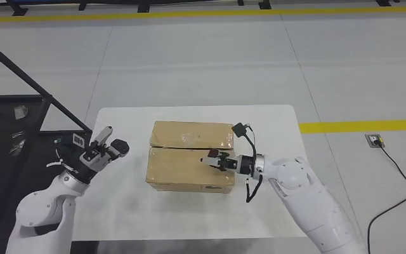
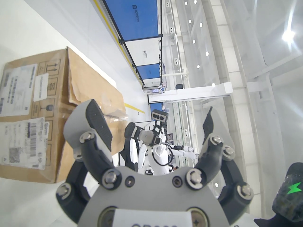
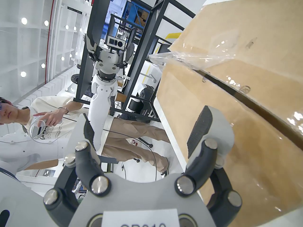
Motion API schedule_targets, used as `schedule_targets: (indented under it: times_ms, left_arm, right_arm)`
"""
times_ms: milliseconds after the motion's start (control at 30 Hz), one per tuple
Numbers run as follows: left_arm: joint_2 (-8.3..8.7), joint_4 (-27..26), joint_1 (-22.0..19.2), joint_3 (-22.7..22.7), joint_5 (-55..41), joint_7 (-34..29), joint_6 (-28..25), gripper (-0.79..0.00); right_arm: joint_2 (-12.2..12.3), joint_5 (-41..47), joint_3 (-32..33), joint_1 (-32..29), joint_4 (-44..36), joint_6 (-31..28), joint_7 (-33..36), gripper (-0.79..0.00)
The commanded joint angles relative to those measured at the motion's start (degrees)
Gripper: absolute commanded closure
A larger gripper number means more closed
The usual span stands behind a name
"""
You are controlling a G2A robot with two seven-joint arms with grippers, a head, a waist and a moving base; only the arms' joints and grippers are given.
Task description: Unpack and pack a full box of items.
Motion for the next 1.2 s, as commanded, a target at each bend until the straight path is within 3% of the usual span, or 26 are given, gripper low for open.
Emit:
schedule_targets:
  times_ms: [0,167,233,467,867,1167]
  left_arm:
    - [0.06,2.1,-3.9,3.0,3.0,-0.8,1.3,-0.785]
    - [-0.03,8.8,-14.0,8.9,4.5,-5.1,3.6,-0.785]
    - [0.12,11.3,-17.5,11.5,9.5,-6.7,3.4,-0.785]
    - [-0.54,20.4,-26.0,19.8,10.8,-15.1,4.7,-0.785]
    - [-2.41,25.9,-32.0,30.3,10.5,-18.3,4.4,-0.785]
    - [-3.61,28.9,-34.9,33.9,7.1,-19.0,4.4,-0.785]
  right_arm:
    - [-0.1,0.3,-0.3,0.1,-0.3,-0.6,0.0,-0.785]
    - [0.2,0.7,0.4,-0.7,-0.6,-2.1,0.9,-0.785]
    - [0.5,0.5,1.2,-1.6,-0.6,-2.6,1.1,-0.785]
    - [1.8,1.3,5.2,-5.5,-1.5,-3.9,1.2,-0.785]
    - [3.0,1.8,8.5,-8.8,-3.7,-3.9,1.8,-0.785]
    - [3.8,2.0,10.6,-11.8,-5.1,-4.4,1.2,-0.785]
